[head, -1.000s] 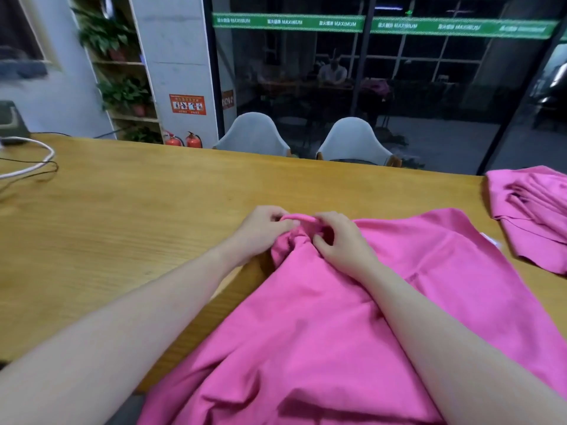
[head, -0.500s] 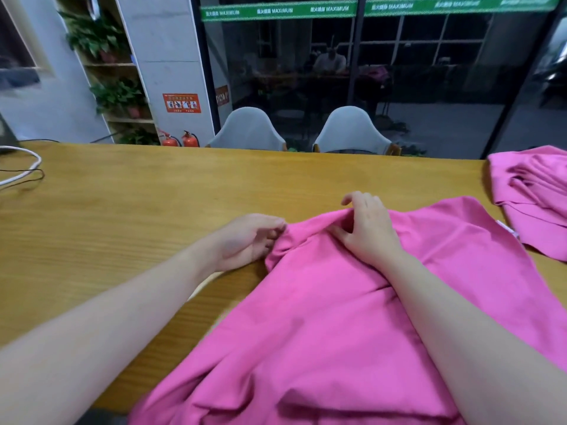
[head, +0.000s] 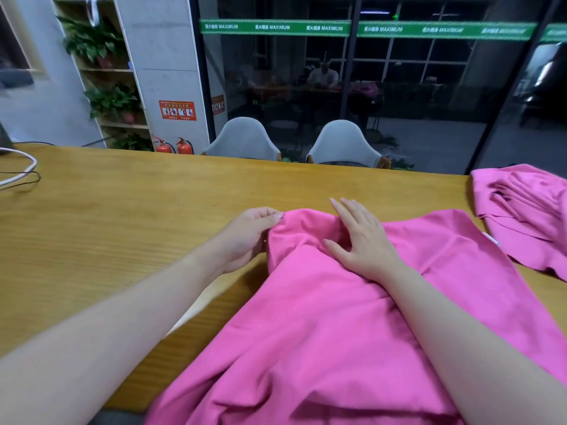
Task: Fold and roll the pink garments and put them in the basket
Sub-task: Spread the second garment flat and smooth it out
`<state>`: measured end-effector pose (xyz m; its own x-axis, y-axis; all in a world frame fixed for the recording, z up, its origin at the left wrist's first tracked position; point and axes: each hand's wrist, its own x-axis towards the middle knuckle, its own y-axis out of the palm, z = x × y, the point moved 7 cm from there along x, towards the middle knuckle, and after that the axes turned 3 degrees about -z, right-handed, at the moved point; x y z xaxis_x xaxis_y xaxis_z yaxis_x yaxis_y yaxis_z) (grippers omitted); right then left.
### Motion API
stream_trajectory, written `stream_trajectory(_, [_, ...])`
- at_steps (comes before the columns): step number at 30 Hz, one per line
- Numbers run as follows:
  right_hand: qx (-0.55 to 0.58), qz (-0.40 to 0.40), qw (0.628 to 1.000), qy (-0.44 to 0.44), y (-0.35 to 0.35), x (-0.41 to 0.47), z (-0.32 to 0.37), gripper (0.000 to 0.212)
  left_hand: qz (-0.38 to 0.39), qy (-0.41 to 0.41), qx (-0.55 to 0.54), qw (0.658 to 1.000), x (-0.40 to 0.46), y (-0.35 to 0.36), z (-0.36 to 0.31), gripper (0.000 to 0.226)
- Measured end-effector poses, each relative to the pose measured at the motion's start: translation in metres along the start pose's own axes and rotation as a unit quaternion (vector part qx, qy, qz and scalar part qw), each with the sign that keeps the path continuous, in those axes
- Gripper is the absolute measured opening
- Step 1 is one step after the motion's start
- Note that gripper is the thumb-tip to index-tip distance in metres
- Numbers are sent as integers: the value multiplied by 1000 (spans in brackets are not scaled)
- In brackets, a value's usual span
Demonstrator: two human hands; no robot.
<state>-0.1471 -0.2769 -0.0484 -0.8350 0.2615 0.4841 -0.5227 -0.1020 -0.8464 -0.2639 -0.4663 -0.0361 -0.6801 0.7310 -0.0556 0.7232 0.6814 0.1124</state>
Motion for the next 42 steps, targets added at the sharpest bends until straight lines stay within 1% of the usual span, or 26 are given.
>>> stream_trajectory(1, [0, 3, 1000, -5, -1, -2, 1, 86, -29, 4, 25, 999, 3, -8, -5, 18])
stream_trajectory(2, [-3, 9, 1000, -9, -1, -3, 0, 85, -61, 14, 74, 995, 6, -20, -13, 19])
stream_trajectory(3, [-9, 16, 1000, -11, -1, -5, -2, 84, -92, 32, 155, 983, 9, -34, -24, 19])
stream_trajectory(5, [-25, 34, 999, -10, 0, -8, -4, 85, -123, 73, 349, 926, 11, -59, -47, 18])
stream_trajectory(6, [-34, 43, 998, -11, 1, -8, -4, 86, -119, 81, 415, 898, 12, -66, -53, 19])
stream_trajectory(7, [-44, 53, 998, -14, 1, -8, -3, 86, -108, 80, 453, 881, 11, -70, -55, 19])
stream_trajectory(8, [-55, 62, 996, -19, 3, -8, -3, 87, -97, 74, 468, 875, 10, -72, -53, 19])
stream_trajectory(10, [-86, 84, 992, -34, 3, -7, 3, 90, -85, 73, 469, 876, 7, -70, -46, 18])
stream_trajectory(12, [-123, 93, 986, -62, 1, -3, 19, 88, -74, 73, 438, 893, 3, -67, -36, 15])
stream_trajectory(14, [-102, 85, 987, -92, 0, 2, 53, 77, -60, 58, 393, 916, 0, -66, -28, 17])
stream_trajectory(15, [-60, 89, 989, -102, 2, 3, 74, 71, -53, 46, 369, 927, 0, -66, -25, 21])
stream_trajectory(16, [-7, 108, 989, -104, 6, 3, 94, 67, -46, 35, 335, 940, -1, -65, -22, 24])
stream_trajectory(18, [62, 162, 981, -91, 25, -4, 120, 61, -40, 6, 214, 976, -3, -64, -18, 28])
stream_trajectory(20, [57, 186, 978, -74, 40, -13, 124, 63, -31, -20, 102, 994, -9, -68, -15, 30])
stream_trajectory(21, [46, 194, 978, -68, 45, -16, 121, 66, -17, -25, 84, 996, -12, -72, -12, 30])
stream_trajectory(22, [37, 203, 976, -64, 47, -18, 119, 69, 5, -31, 92, 995, -16, -74, -9, 29])
stream_trajectory(24, [22, 225, 972, -59, 48, -19, 116, 78, 62, -53, 150, 985, -27, -82, 2, 32])
stream_trajectory(26, [17, 237, 970, -59, 48, -20, 116, 77, 107, -75, 188, 974, -38, -87, 9, 37])
stream_trajectory(28, [16, 234, 970, -64, 47, -20, 116, 73, 136, -97, 191, 967, -50, -85, 9, 32])
stream_trajectory(30, [16, 235, 969, -71, 47, -20, 113, 82, 146, -108, 190, 965, -55, -82, 9, 21])
stream_trajectory(32, [24, 232, 969, -81, 47, -20, 111, 96, 127, -100, 146, 976, -52, -83, 9, 10])
stream_trajectory(34, [43, 220, 970, -91, 46, -20, 110, 108, 83, -90, 71, 990, -41, -91, 13, 18])
stream_trajectory(36, [57, 207, 972, -96, 44, -19, 108, 113, 35, -88, 46, 994, -30, -101, 16, 24])
stream_trajectory(39, [52, 209, 972, -95, 45, -19, 104, 115, -9, -43, 141, 989, -19, -118, 6, 17])
stream_trajectory(40, [45, 214, 972, -91, 46, -18, 101, 116, -17, -28, 186, 982, -19, -124, -1, 16])
stream_trajectory(42, [32, 221, 971, -87, 48, -17, 95, 113, -21, -18, 279, 960, -19, -137, -13, 24])
